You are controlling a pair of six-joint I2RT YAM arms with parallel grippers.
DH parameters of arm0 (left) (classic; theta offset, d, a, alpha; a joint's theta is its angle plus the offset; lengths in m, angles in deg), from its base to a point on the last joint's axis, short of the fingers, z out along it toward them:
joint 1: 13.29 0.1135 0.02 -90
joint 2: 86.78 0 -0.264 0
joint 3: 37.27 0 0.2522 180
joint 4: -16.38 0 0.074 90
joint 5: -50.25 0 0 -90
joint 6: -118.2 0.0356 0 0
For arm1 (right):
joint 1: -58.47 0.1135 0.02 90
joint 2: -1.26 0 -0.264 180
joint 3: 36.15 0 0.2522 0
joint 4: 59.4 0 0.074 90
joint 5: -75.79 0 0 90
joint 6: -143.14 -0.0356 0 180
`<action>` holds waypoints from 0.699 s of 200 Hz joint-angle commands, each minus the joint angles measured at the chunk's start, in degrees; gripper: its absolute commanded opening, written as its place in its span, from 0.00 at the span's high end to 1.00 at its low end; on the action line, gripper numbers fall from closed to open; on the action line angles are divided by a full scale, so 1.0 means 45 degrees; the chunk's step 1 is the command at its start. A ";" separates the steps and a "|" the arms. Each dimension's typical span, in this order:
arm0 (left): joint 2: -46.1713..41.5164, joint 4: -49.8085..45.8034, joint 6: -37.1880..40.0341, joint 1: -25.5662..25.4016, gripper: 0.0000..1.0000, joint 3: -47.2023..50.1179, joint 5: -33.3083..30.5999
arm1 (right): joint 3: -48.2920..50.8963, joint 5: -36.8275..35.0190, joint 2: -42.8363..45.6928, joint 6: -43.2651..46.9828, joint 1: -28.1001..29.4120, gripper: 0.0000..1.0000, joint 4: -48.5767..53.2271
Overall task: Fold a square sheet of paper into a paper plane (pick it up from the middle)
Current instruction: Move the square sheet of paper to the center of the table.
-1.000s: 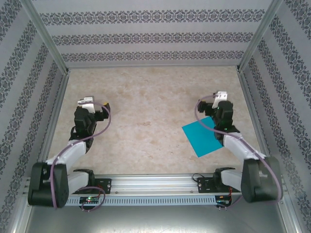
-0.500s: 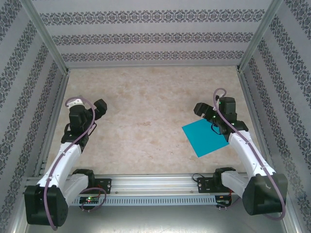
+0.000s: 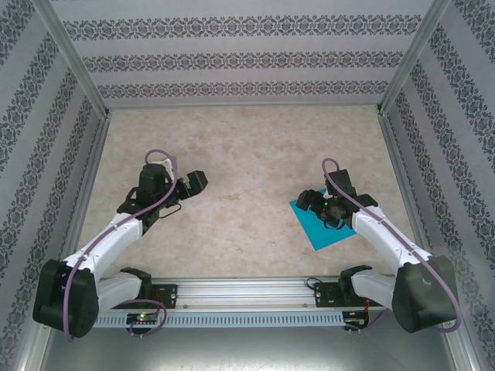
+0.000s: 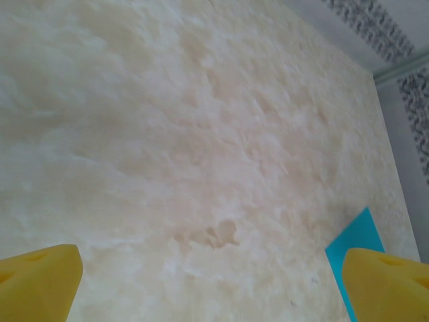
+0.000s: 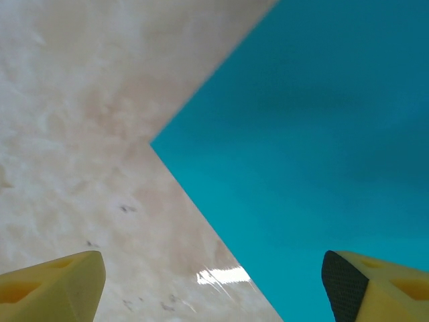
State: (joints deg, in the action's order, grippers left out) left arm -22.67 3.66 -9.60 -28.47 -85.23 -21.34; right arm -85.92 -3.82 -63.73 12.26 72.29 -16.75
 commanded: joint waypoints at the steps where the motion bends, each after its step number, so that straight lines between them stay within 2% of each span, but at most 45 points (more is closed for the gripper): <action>1: 0.0384 0.0187 -0.0126 -0.0590 0.00 0.0085 -0.0312 | 0.0251 -0.0291 -0.0042 -0.0494 0.0325 0.13 0.0505; 52: 0.0820 0.0249 -0.0154 -0.1196 0.00 -0.0339 -0.0810 | 0.0918 -0.0572 -0.0377 -0.1553 0.0910 0.12 -0.0169; 95: 0.0601 -0.0071 -0.0133 -0.1275 0.00 -0.0375 -0.1170 | 0.0761 -0.0483 -0.2020 -0.2479 0.1971 0.11 -0.1381; 140: 0.0307 -0.0332 -0.0149 -0.1313 0.00 -0.0351 -0.1422 | 0.1083 -0.0694 -0.3524 -0.5074 0.2904 0.12 -0.4202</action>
State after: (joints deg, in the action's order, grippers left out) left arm -19.71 3.39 -9.80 -33.59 -85.47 -26.12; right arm -83.10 -6.33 -74.92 -1.84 83.50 -27.61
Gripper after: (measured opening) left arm 0.999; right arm 0.885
